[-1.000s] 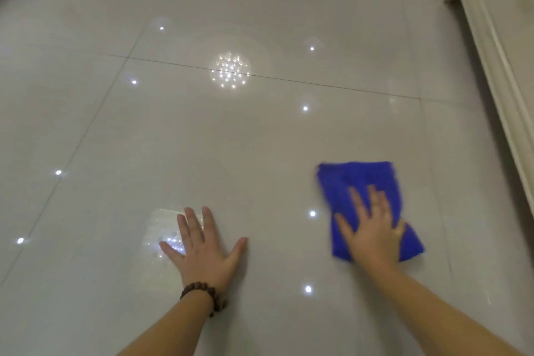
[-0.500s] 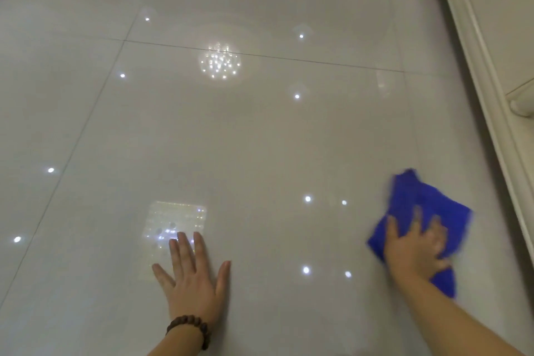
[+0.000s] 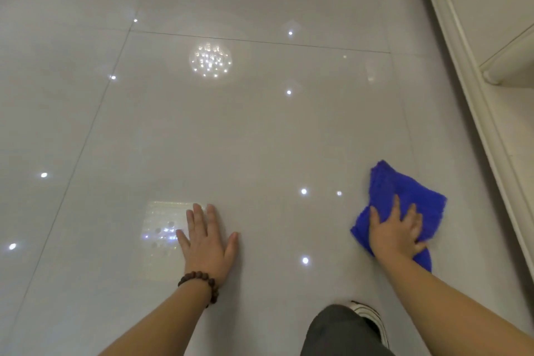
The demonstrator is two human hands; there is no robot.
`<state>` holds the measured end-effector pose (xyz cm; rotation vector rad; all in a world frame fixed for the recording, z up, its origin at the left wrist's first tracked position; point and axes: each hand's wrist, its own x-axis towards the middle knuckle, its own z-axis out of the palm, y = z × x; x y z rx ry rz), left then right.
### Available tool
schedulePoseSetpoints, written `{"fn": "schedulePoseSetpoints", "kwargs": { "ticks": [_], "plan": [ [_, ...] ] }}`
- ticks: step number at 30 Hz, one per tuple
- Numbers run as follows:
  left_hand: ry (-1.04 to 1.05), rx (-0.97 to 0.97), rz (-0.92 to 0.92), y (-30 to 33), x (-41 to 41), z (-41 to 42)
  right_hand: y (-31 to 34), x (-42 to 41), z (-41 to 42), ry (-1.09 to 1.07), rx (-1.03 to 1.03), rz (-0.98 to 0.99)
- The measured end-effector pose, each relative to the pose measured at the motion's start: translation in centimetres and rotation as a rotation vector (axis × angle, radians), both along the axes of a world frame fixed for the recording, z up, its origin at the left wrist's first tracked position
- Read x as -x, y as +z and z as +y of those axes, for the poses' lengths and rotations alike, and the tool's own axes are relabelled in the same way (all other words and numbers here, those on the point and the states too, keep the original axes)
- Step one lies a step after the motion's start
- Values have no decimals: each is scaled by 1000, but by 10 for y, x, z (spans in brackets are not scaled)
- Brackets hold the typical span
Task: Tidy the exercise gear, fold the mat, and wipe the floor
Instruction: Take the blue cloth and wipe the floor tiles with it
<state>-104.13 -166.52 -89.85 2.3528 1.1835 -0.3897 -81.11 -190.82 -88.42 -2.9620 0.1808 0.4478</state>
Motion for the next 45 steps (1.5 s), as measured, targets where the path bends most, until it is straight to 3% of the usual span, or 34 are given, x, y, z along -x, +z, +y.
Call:
{"fn": "schedulePoseSetpoints", "kwargs": {
  "ticks": [4, 5, 6, 9, 12, 15, 16, 18, 21, 23, 24, 28, 29, 30, 31, 34, 36, 38, 40, 42, 43, 45],
  "plan": [
    [-69, -37, 39, 5, 8, -20, 0, 53, 31, 752, 44, 70],
    [-85, -51, 44, 6, 11, -25, 4, 56, 25, 844, 46, 89],
    [-95, -59, 46, 7, 16, -29, 7, 49, 10, 821, 55, 108],
    [-78, -72, 82, 14, 44, -37, 14, 29, -66, 406, 96, 212],
    [-26, -92, 122, 20, 76, -31, 26, 25, -118, 171, 47, 295],
    [34, -127, 143, 13, 87, -7, 19, 32, -84, -13, 21, 205],
    [58, -138, 155, 8, 87, 1, 9, 38, -61, 24, 32, 137],
    [96, -154, 164, 1, 84, 9, -8, 63, -8, 391, 53, -59],
    [83, -216, 133, -11, 77, 16, -25, 97, 31, 1138, -28, -233],
    [113, -261, 133, -13, 79, 34, -27, 71, 24, 1378, -15, -248],
    [163, -292, 135, -15, 82, 47, -28, 51, 20, 1306, 14, -261],
    [381, -280, 199, -18, 96, 81, -29, -6, 46, 347, -12, -207],
    [380, -274, 203, -18, 97, 81, -29, 3, 69, 225, -14, -180],
    [369, -265, 200, -18, 97, 81, -27, 21, 93, 247, -8, -186],
    [361, -258, 197, -19, 97, 80, -28, 45, 116, 399, -21, -242],
    [364, -259, 194, -24, 99, 84, -36, 127, 159, 1233, -132, -314],
    [381, -253, 189, -26, 101, 85, -35, 117, 182, 1620, -175, -259],
    [380, -273, 180, -28, 102, 85, -39, 69, 219, 1606, -147, -321],
    [381, -271, 169, -28, 102, 85, -35, 30, 263, 1219, -101, -306],
    [373, -272, 167, -29, 102, 86, -35, 46, 303, 824, -92, -286],
    [370, -265, 179, -30, 103, 85, -35, 77, 318, 776, -109, -309],
    [381, -258, 179, -31, 104, 87, -37, 152, 327, 1056, -187, -300]
  ]
}}
